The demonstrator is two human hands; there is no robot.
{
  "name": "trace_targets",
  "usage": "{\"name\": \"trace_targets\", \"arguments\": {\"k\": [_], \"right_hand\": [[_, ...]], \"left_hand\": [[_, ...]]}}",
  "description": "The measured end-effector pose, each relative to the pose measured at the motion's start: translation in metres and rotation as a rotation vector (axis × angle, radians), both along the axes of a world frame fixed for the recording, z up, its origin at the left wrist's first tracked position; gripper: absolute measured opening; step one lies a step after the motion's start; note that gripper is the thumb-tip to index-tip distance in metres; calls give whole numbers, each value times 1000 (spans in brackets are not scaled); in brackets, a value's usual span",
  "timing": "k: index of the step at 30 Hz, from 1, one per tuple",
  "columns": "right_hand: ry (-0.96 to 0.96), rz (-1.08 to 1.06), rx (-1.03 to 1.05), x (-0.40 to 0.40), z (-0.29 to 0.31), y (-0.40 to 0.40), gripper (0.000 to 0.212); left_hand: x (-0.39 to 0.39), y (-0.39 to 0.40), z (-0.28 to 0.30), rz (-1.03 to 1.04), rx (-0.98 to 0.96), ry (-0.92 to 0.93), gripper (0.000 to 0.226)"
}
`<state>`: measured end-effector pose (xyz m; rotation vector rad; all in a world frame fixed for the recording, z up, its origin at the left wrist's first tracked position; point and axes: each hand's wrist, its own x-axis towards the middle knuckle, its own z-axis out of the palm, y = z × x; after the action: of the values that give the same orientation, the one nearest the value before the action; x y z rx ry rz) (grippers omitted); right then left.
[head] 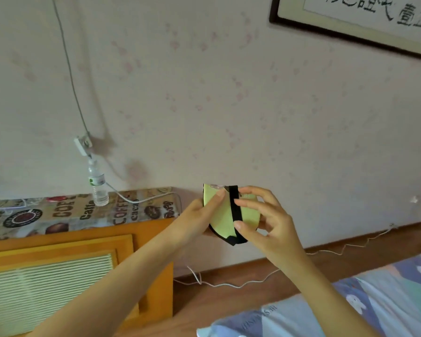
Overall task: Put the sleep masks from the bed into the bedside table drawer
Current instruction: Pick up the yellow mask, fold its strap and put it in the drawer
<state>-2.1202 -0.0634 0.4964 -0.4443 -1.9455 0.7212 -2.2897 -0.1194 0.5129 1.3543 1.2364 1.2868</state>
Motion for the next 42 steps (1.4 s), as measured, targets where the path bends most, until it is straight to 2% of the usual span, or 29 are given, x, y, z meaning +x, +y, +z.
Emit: {"name": "trace_targets", "arguments": {"k": [3, 7, 14, 17, 20, 24, 33, 42], "right_hand": [[38, 36, -1, -28, 4, 48, 34], [85, 15, -10, -59, 11, 100, 34], [109, -42, -34, -85, 19, 168, 34], [94, -84, -33, -96, 20, 194, 34], [83, -123, -33, -112, 21, 221, 33], [71, -190, -10, -138, 25, 258, 33], [75, -342, 55, -181, 32, 344, 34], [36, -459, 62, -169, 28, 411, 33]], "left_hand": [[-28, 38, 7, 100, 59, 157, 41], [-79, 81, 15, 106, 122, 451, 55], [-143, 146, 22, 208, 219, 982, 62], [-159, 178, 23, 257, 318, 1095, 60], [-179, 216, 19, 276, 367, 1135, 58], [-210, 270, 16, 225, 394, 1142, 43], [-276, 382, 29, 62, 422, 1159, 40], [-264, 476, 14, -51, 442, 1105, 39]]}}
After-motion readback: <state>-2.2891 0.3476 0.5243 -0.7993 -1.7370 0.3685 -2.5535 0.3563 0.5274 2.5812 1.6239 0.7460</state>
